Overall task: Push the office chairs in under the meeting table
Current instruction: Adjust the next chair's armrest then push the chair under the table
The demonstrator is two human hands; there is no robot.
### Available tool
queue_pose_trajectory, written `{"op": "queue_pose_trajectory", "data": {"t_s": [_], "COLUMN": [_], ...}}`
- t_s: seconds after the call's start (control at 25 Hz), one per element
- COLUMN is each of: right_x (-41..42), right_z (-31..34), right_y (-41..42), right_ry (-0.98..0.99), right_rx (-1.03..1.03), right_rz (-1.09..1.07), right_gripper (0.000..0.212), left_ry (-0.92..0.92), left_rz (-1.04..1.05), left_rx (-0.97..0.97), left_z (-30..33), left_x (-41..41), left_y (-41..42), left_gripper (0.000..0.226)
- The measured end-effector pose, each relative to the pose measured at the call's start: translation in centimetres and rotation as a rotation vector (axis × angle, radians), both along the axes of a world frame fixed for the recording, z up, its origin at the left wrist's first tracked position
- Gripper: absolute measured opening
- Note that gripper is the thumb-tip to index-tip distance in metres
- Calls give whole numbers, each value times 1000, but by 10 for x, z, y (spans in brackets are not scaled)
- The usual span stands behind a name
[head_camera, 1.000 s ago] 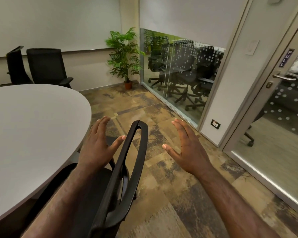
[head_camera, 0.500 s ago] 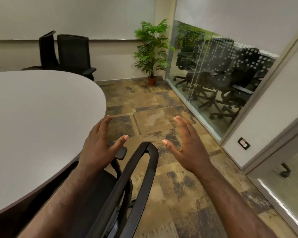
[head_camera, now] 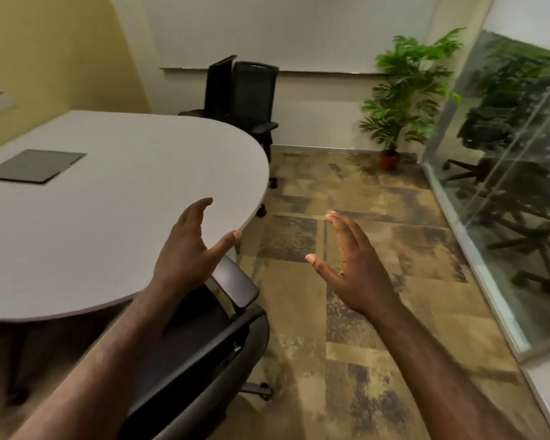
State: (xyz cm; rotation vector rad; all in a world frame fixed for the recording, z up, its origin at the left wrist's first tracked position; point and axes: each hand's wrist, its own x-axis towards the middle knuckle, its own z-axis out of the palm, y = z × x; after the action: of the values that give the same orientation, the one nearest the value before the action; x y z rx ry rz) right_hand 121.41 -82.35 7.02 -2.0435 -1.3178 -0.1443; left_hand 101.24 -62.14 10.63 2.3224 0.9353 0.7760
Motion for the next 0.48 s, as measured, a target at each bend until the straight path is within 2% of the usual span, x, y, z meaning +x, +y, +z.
{"op": "queue_pose_trajectory", "data": {"t_s": [0.32,0.48], "right_x": [41,47], "right_z": [-16,-30], "right_y": [85,137], "right_ry": [81,112], "right_rx": [25,12], "right_rz": [259,385], "right_gripper": [75,75], "left_ry": [60,41], "left_rz": [253,356], "left_rx": [32,-40], "left_z": [-11,-31], "left_x": [-4,-6], "left_y": [10,27], "left_gripper": [80,81]}}
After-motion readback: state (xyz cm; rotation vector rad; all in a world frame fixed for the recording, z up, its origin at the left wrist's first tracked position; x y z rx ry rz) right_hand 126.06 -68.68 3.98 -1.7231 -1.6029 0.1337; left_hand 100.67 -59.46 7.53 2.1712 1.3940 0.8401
